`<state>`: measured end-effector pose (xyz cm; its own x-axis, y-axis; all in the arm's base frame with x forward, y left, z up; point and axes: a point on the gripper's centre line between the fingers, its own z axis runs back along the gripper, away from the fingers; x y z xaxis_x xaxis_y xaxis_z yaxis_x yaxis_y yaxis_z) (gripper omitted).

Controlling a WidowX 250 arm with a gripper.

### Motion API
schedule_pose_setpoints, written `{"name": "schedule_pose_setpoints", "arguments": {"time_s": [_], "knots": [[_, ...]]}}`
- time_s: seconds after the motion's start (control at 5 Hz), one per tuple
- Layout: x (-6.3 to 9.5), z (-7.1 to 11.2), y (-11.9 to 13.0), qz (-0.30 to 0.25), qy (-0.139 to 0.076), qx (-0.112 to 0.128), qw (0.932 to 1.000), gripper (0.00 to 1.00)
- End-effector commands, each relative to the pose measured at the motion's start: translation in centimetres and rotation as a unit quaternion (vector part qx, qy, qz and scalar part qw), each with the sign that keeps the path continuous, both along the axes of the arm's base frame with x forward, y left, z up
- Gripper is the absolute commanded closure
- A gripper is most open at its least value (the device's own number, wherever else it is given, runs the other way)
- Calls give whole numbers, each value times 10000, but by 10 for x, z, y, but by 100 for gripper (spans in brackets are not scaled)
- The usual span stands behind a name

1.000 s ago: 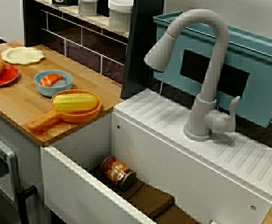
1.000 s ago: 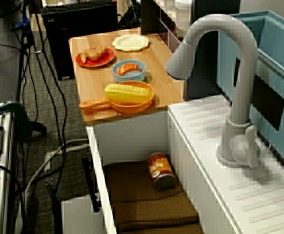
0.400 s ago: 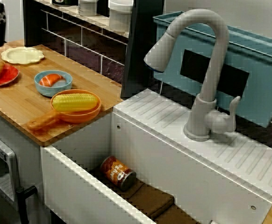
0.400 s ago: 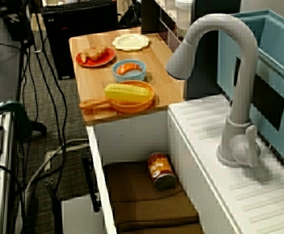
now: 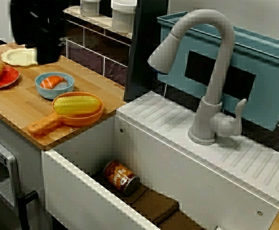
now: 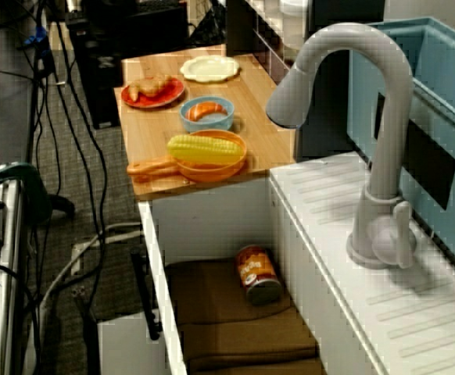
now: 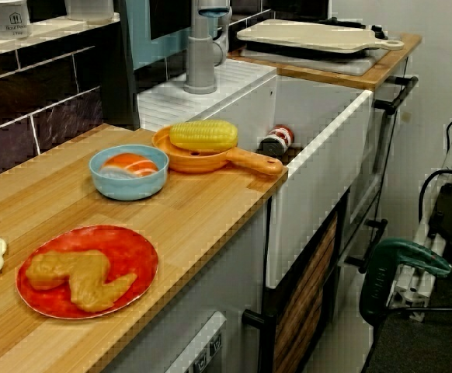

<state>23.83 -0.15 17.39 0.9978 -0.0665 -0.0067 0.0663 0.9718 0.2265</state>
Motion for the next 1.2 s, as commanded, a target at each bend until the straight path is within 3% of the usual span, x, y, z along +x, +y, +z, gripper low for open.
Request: {"name": "schedule_pose_setpoints", "arguments": {"time_s": [0.0,0.2,1.0], "knots": [[35,-4,20,481,-898,-230,9945,0],[40,-11,35,576,-1080,-501,9912,0],[40,-11,35,576,-1080,-501,9912,0]]}}
